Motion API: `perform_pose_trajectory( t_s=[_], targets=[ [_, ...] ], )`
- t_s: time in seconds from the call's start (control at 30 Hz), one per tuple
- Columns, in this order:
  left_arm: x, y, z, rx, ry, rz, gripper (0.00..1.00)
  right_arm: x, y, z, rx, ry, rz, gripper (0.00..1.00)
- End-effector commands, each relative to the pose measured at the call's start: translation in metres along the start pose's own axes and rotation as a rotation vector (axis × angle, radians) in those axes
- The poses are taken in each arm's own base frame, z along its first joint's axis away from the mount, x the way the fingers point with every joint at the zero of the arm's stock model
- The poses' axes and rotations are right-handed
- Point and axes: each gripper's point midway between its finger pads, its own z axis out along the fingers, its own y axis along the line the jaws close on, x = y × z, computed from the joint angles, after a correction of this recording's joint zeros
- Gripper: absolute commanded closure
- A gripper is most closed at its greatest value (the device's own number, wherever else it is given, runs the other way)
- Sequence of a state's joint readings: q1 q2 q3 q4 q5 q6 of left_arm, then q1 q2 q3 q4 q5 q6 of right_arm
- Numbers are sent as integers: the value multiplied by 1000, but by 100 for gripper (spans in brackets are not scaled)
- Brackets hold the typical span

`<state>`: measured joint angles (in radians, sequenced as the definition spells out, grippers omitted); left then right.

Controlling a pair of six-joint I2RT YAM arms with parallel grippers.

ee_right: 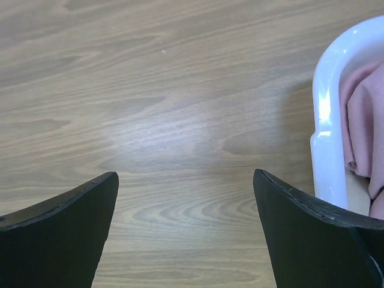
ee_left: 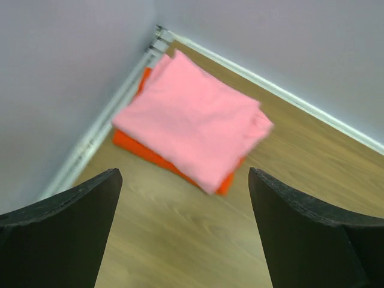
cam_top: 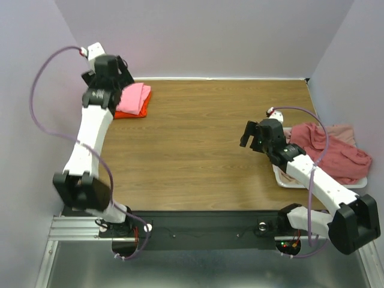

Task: Fold and stack the t-shirts
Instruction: Neatly place the folded tshirt to the corner

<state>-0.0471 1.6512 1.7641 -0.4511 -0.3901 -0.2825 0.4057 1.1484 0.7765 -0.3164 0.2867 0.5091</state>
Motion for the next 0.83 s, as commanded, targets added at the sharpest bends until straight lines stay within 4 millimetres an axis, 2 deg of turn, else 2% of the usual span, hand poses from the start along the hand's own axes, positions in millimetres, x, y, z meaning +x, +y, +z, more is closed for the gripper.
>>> perform_pose_trajectory(
  t_s=[0.0, 0.03, 0.07, 0.1, 0.13, 0.17, 0.2, 0.23, 0.3, 0.33, 0.37, 0.4, 0.43, 0.5, 0.63, 0.8],
  targets=[
    [74, -60, -72, 238, 90, -151, 2, -12, 6, -14, -44, -43, 41, 0],
    [121, -60, -76, 250, 142, -131, 2, -14, 5, -17, -48, -54, 47, 0],
    [142, -67, -92, 291, 165, -128, 2, -14, 5, -19, -52, -58, 50, 0],
    [152, -79, -124, 374, 168, -149, 2, -14, 5, -20, -59, -61, 54, 0],
    [192, -76, -130, 381, 228, -156, 2, -15, 8, -24, -81, -62, 54, 0],
    [196, -76, -147, 430, 229, -177, 2, -13, 9, -25, -91, -56, 46, 0],
    [208, -76, -156, 449, 245, -182, 2, -12, 10, -26, -101, -54, 44, 0],
    [236, -75, -167, 471, 292, -148, 2, -11, 10, -27, -103, -54, 60, 0],
    [252, -71, -181, 495, 332, -142, 2, -8, 7, -27, -99, -63, 71, 0],
    [263, -63, -180, 474, 349, -131, 2, -7, 3, -26, -83, -74, 76, 0],
    [269, -53, -179, 440, 352, -127, 2, -6, -1, -27, -76, -83, 82, 0],
    [265, -51, -177, 425, 335, -144, 2, -9, -1, -28, -76, -97, 86, 0],
    [271, -42, -176, 389, 343, -130, 2, -5, -4, -28, -70, -96, 87, 0],
    [268, -29, -172, 333, 321, -126, 2, -6, -4, -31, -82, -109, 85, 0],
    [263, -23, -172, 296, 312, -131, 2, 1, 2, -33, -137, -103, 61, 0],
    [260, -16, -170, 258, 297, -126, 2, -3, 6, -31, -145, -105, 73, 0]
  ],
)
